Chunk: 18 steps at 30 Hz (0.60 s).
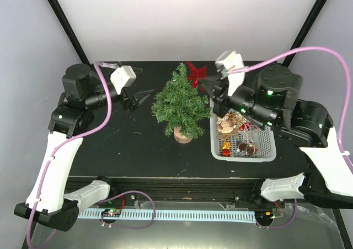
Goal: Decorate the small christmas tree
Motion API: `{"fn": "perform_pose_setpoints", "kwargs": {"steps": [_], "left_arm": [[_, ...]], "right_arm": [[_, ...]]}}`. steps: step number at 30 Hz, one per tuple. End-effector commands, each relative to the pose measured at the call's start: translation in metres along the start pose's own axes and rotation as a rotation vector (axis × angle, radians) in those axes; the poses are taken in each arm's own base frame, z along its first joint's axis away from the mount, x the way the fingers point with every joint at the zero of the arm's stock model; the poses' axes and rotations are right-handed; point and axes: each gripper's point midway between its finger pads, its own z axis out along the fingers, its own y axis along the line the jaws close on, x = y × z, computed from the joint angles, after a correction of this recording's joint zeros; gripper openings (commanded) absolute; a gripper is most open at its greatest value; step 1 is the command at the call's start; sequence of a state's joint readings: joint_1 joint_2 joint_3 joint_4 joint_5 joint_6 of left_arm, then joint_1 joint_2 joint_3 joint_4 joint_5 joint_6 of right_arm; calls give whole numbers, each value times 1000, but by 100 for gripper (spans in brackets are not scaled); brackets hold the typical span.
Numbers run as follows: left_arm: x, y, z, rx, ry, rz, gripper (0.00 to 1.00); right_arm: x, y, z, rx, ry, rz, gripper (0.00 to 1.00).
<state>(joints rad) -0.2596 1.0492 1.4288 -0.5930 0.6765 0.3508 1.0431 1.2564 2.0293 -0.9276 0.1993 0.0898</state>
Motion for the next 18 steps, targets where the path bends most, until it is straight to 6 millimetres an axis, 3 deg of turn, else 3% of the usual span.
{"fn": "perform_pose_setpoints", "kwargs": {"steps": [1,5,9,13,18], "left_arm": [[-17,-41,-14,233,-48,0,85],[-16,-73,-24,426,-74,-17,85],[-10,-90,-30,530,-79,-37,85],[-9,-108,-42,632,-107,-34,83],[-10,-118,-51,678,-131,-26,67]], "right_arm": [[54,70,28,-318,193,-69,1],[91,100,43,-395,320,-112,1],[106,116,44,-440,352,-114,1],[108,116,42,-436,346,-106,1],[111,111,39,-418,343,-101,1]]}}
